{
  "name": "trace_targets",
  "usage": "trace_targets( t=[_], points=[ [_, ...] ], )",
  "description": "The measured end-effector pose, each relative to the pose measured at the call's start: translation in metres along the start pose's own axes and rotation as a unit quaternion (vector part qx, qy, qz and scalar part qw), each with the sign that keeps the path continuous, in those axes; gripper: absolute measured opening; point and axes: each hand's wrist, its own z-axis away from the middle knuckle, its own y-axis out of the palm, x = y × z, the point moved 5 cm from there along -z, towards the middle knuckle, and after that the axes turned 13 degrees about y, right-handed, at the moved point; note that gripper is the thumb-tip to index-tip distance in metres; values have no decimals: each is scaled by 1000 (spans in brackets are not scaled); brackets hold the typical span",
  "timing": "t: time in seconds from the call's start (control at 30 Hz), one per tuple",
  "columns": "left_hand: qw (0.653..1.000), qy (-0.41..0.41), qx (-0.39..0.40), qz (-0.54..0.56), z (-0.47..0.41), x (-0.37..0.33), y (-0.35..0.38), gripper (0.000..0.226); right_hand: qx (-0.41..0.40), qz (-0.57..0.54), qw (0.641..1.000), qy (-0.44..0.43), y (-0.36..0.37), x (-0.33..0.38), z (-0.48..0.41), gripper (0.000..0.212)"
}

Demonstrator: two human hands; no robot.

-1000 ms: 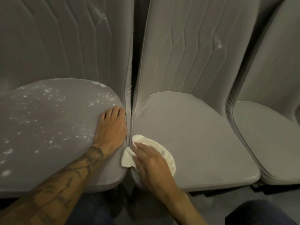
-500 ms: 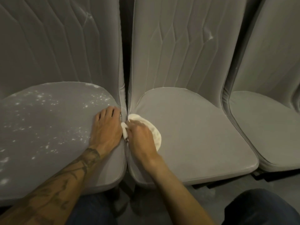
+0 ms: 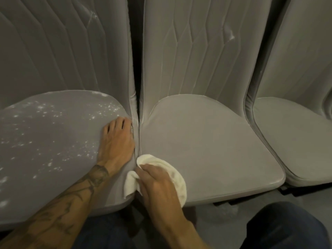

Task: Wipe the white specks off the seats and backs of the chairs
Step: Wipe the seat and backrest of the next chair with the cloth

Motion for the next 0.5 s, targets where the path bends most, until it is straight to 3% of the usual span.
trace_targets(
  t=[0.07,0.23,0.37,0.43,0.5],
  points=[
    [1000,3,-5,2,-1,1,2,19,0,-23,1000,15,-3,-2,6,34],
    [1000,15,-25,-9,2,2,3,14,-32,16,998,-54,-26,-55,68,31],
    [1000,8,-4,-1,1,-1,1,15,-107,-29,989,100,-71,-122,83,34],
    [1000,4,5,-3,0,-3,-1,15,-137,-27,980,139,-68,-122,85,28],
    [1000,5,14,-5,-1,-6,-4,16,-153,-25,981,120,-41,-91,75,55]
  ],
)
